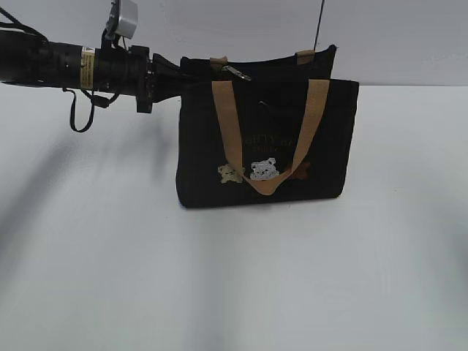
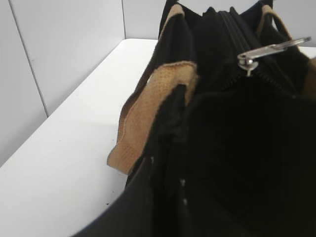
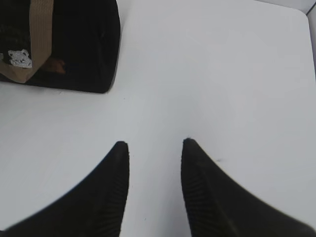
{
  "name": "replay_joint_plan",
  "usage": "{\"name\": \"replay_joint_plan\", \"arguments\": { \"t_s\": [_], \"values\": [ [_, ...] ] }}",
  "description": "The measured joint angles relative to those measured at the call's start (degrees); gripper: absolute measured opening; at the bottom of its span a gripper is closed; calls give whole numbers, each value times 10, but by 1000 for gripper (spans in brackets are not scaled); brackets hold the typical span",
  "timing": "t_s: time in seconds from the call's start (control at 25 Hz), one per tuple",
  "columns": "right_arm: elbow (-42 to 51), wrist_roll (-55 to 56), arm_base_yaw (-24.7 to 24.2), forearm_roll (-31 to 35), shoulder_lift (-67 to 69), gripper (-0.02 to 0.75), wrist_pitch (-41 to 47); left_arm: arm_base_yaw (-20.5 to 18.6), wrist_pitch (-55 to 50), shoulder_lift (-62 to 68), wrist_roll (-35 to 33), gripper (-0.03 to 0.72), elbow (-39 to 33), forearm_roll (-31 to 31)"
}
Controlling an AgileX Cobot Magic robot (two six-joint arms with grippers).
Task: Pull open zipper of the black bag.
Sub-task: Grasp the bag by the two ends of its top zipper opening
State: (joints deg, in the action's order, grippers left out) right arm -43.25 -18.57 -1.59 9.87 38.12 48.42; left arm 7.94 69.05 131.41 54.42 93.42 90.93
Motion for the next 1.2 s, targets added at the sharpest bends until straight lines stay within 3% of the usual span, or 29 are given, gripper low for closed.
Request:
{"name": "replay_joint_plan", "arguments": {
  "t_s": [0.36,0.48,0.8,1.2],
  "values": [
    [-160,-120,4,19,235,478,-55,0,1,0,0,27,0,0],
    [-214,-171,39,36,316,493,-60,0,1,0,0,27,0,0],
    [-330,-210,190,49,493,494,-96,0,1,0,0,27,0,0],
    [-366,-261,281,51,614,494,-182,0,1,0,0,27,0,0]
  ]
}}
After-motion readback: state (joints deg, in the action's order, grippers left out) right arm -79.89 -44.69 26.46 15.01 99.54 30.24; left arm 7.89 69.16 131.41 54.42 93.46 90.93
